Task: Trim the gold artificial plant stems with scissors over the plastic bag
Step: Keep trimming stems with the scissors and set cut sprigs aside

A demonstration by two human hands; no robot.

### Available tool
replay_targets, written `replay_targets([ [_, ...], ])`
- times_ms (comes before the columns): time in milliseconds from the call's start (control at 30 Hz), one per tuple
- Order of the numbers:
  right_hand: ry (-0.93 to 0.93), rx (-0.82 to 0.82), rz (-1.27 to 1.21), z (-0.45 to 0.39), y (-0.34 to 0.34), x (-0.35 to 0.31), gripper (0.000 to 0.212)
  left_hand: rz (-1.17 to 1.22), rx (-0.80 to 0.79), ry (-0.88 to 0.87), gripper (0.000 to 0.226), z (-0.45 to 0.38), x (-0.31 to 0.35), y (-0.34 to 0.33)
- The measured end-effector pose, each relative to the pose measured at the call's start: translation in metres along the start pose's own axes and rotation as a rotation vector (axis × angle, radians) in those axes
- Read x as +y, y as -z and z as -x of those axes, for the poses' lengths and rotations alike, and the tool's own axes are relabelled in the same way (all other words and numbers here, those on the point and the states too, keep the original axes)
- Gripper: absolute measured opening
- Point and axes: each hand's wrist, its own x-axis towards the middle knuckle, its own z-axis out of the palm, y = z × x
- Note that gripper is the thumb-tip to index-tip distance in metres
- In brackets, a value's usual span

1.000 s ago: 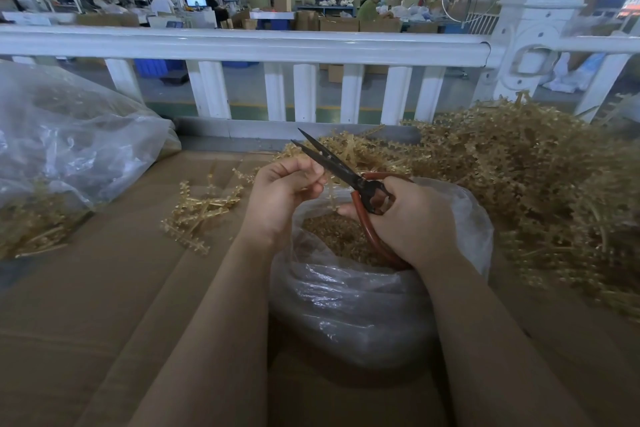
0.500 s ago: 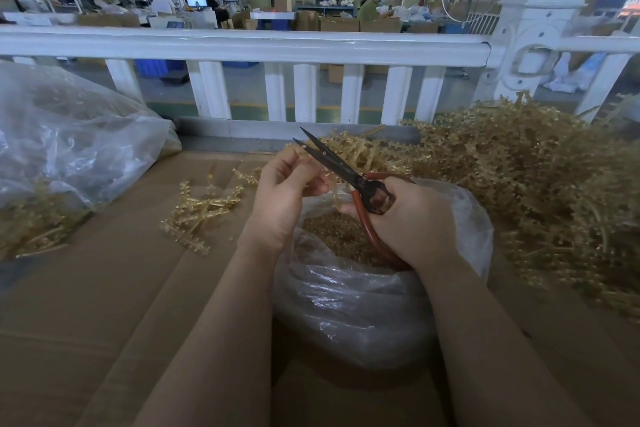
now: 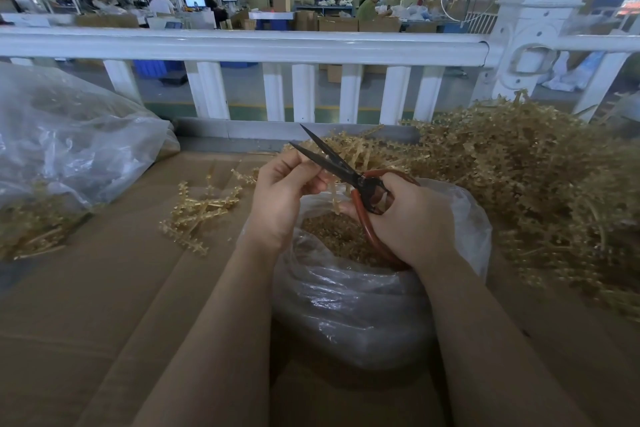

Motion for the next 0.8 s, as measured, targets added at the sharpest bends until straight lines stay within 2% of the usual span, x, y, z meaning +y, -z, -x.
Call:
replay_targets([
  [200,0.010,0.026,-0.019,0.0010,-0.0008,-0.0015,0.057,-0.002,-0.020,-0.014,0.017,0.0004,-0.0006,0.0028],
  [600,-0.012,-0.031,-0.086,-0.0012,-0.0024,-0.0002,0.059,-0.035,-0.013,-0.037,0.016,0.0007,0.0006,0.0003],
  [733,-0.036,-0.081,-0.071,-0.0016,-0.0016,0.0010,0.038,-0.041,0.011,-0.048,0.022,0.0012,-0.0005,-0.0008],
  [800,-0.022,-0.091,-0.038,-0.0013,-0.0024,0.0021,0.036,-0.053,0.013,-0.057,0.019,0.0010,-0.0001,-0.0003],
])
